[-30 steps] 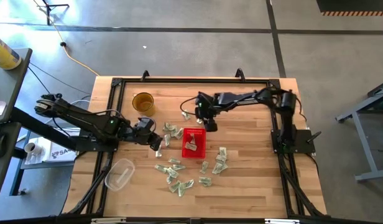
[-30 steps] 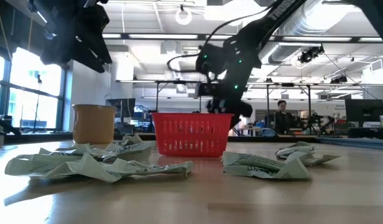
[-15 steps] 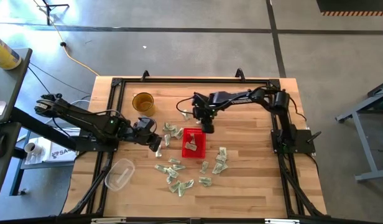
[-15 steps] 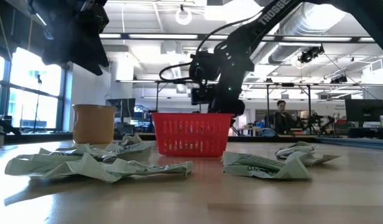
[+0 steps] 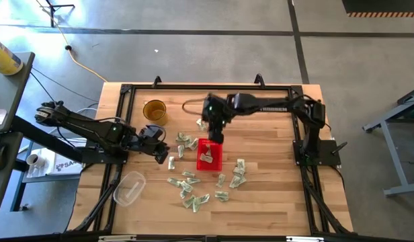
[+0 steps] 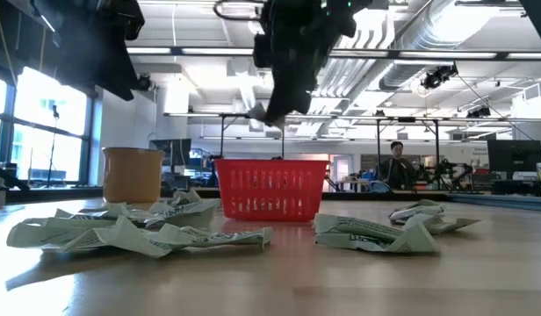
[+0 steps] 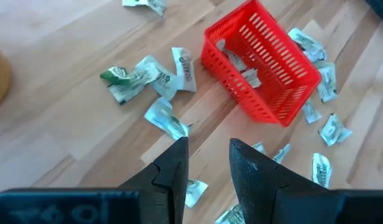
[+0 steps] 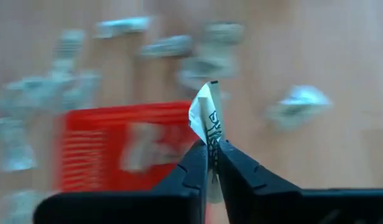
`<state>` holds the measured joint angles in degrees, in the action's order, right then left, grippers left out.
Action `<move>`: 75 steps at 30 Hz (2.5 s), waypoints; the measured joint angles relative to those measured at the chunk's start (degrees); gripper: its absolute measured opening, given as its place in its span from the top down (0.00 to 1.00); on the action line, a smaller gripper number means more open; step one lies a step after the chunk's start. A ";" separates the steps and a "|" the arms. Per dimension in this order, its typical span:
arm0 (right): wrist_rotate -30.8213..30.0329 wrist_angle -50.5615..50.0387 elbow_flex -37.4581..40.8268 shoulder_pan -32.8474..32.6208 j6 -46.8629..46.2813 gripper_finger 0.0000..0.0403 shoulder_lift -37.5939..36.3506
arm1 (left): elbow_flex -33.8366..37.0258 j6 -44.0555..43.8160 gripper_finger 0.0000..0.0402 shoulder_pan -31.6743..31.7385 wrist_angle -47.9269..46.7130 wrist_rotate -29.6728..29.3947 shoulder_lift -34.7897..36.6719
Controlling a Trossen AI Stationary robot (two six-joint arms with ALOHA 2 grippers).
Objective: Pick and place Stevia / Truvia into bins
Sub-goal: Put the white stevia packet into the red basket
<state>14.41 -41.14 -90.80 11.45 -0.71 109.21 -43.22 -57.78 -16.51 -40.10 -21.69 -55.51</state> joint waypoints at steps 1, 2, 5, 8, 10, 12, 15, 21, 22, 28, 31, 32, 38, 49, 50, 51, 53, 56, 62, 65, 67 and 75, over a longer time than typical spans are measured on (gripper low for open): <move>0.72 -0.15 0.58 -1.17 -2.03 0.90 0.00 | -0.02 0.38 0.63 0.00 -0.17 0.00 -0.02; 0.95 -0.32 1.40 -2.34 -4.29 0.88 0.01 | -0.02 0.54 0.63 0.00 -0.96 0.13 -0.04; 0.72 -0.33 3.80 -5.52 -11.09 0.81 0.09 | 0.00 0.54 0.63 0.04 -1.84 1.25 -0.07; -5.43 -0.07 4.85 -8.32 -17.10 0.71 0.11 | 0.00 0.67 0.63 0.04 -2.17 1.95 -0.07; -11.55 -0.01 4.50 -9.72 -20.87 0.63 0.13 | 0.00 0.72 0.63 0.05 -2.93 2.62 -0.07; -17.03 -0.30 3.24 -10.62 -23.80 0.55 0.13 | 0.00 0.27 0.63 0.95 -4.88 4.79 -0.19; -25.28 -2.36 0.46 -11.95 -26.15 0.42 0.13 | 0.01 -1.48 0.63 4.56 -8.07 11.03 -1.12; -35.20 -11.52 -4.94 -15.36 -30.67 0.26 0.03 | 0.00 -6.20 0.63 6.78 -7.85 13.70 -3.75; -35.21 -14.17 -5.31 -15.65 -31.88 0.25 0.00 | -0.04 -7.74 0.63 6.74 -7.45 13.69 -4.73; -34.44 -31.28 0.82 -16.38 -38.18 0.23 -0.07 | -0.02 -15.84 0.63 2.67 -5.76 14.00 -14.20; -35.28 -32.10 6.43 -16.99 -37.76 0.23 -1.30 | -0.02 -20.33 0.62 0.30 -3.02 14.80 -19.78; -35.74 -32.07 8.24 -17.30 -37.84 0.23 -2.03 | -0.03 -21.88 0.61 -0.35 -2.83 15.02 -21.56; -36.40 -28.54 19.20 -19.68 -40.07 0.23 -8.75 | -0.41 -29.63 0.44 -0.74 -0.84 22.58 -30.05; -35.72 -21.69 35.99 -21.26 -44.48 0.23 -23.86 | -5.87 -32.77 0.27 -0.43 3.11 13.03 -32.03; -35.65 -21.10 37.14 -21.25 -45.09 0.23 -24.91 | -5.97 -32.83 0.28 0.18 2.21 11.74 -32.71; -35.63 -20.31 38.24 -21.28 -45.62 0.23 -25.97 | -5.94 -32.81 0.29 0.87 1.44 11.69 -33.45; -35.14 -18.50 40.26 -21.28 -46.46 0.23 -27.73 | -5.86 -32.67 0.31 2.18 -1.18 13.85 -35.00; -34.63 -15.93 42.51 -21.28 -47.30 0.23 -29.55 | -5.87 -30.57 0.34 3.03 0.64 18.12 -37.09; -33.80 -13.18 44.68 -21.25 -47.92 0.23 -30.56 | -6.06 -29.03 0.35 3.02 0.93 18.28 -39.03; -33.57 -12.12 44.87 -21.25 -47.94 0.23 -30.30 | -6.32 -26.62 0.42 2.99 -1.76 18.57 -39.16; -33.50 -10.99 44.87 -21.21 -48.15 0.23 -30.25 | -6.27 -24.29 0.50 2.99 -2.70 18.80 -39.09; -29.58 -6.14 44.84 -21.24 -52.77 0.23 -30.23 | -7.02 -14.20 0.94 3.02 -3.51 16.74 -39.10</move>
<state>-15.17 -47.28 -45.95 -9.79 -53.48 78.98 -50.24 -71.97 -13.50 -43.61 -4.96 -94.60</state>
